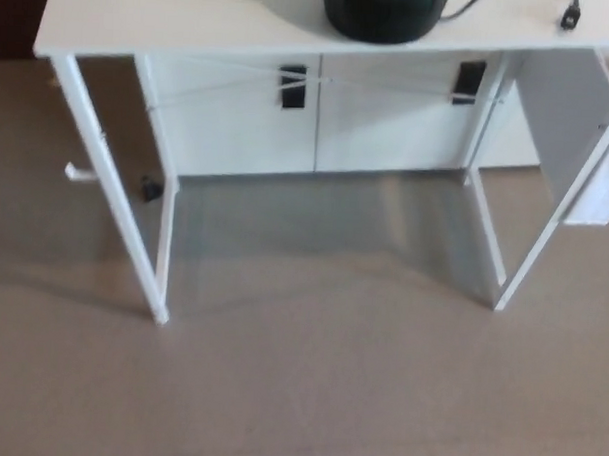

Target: The robot walk towards a table in front and uses its left hand to pick up the pot from the base and places it on the table

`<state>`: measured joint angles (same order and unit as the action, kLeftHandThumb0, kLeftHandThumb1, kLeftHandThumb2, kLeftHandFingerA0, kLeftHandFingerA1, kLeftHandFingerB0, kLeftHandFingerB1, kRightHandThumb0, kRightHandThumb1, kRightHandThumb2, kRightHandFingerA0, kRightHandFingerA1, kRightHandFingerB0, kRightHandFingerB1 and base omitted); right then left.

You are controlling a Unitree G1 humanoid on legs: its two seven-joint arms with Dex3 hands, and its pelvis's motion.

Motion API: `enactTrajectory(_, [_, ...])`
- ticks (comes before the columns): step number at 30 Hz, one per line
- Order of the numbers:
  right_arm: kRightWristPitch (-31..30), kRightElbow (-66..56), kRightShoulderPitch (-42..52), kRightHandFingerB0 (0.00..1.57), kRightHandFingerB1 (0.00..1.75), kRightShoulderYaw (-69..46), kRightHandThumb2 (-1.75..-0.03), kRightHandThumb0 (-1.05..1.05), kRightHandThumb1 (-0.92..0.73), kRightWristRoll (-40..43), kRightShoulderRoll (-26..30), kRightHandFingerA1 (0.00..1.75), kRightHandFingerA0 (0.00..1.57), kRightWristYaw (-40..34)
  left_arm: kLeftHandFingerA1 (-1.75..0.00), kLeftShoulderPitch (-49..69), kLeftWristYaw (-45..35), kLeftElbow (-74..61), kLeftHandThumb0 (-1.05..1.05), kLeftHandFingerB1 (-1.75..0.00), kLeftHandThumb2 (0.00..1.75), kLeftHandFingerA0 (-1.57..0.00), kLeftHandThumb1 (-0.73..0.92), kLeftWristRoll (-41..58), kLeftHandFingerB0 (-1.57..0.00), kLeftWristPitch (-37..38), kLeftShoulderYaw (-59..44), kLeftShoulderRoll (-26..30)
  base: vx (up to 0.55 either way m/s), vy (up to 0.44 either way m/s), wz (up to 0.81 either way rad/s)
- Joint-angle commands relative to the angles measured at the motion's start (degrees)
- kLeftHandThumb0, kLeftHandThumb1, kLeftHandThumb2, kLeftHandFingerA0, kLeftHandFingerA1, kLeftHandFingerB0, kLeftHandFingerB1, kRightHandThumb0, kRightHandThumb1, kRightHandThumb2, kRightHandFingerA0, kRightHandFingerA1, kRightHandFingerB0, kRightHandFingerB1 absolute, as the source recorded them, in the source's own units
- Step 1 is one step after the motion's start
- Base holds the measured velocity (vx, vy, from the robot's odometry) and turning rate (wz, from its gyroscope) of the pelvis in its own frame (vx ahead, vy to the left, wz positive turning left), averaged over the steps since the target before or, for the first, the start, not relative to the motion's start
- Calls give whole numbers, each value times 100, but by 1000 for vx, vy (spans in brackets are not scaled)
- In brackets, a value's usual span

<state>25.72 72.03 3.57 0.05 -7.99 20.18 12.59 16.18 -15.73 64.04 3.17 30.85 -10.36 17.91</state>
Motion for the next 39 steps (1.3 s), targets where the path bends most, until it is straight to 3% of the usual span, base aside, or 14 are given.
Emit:
enactTrajectory(1, [-9, 1, -35, 47, 54, 30, -69, -96, -29, -48, 52, 65, 57, -36, -39, -26, 33, 27, -62, -37, 74, -19, 47, -28, -14, 73, -17, 90, 448, 284, -38])
enactTrajectory(10, [-44, -17, -37, 47, 55, -13, -68, -92, -28, -28, 51, 64, 57, -44, -40, -22, 46, 81, -61, -37, 74, -22, 47, -27, -16, 69, -14, 77, 207, 138, 3])
enactTrajectory(28, [-40, -12, -42, 45, 56, -24, -71, -96, -31, -36, 33, 65, 58, -72, -40, -57, -87, 128, -61, -37, 74, -21, 47, 49, -15, 113, -56, 64, 217, -50, -7])
enactTrajectory(39, [-8, -11, 52, 49, 61, -41, -70, -93, -31, -35, 20, 69, 53, -36, -40, 57, 22, 118, -63, -37, 75, -21, 48, -65, -15, 105, 13, 104, 263, 212, -1])
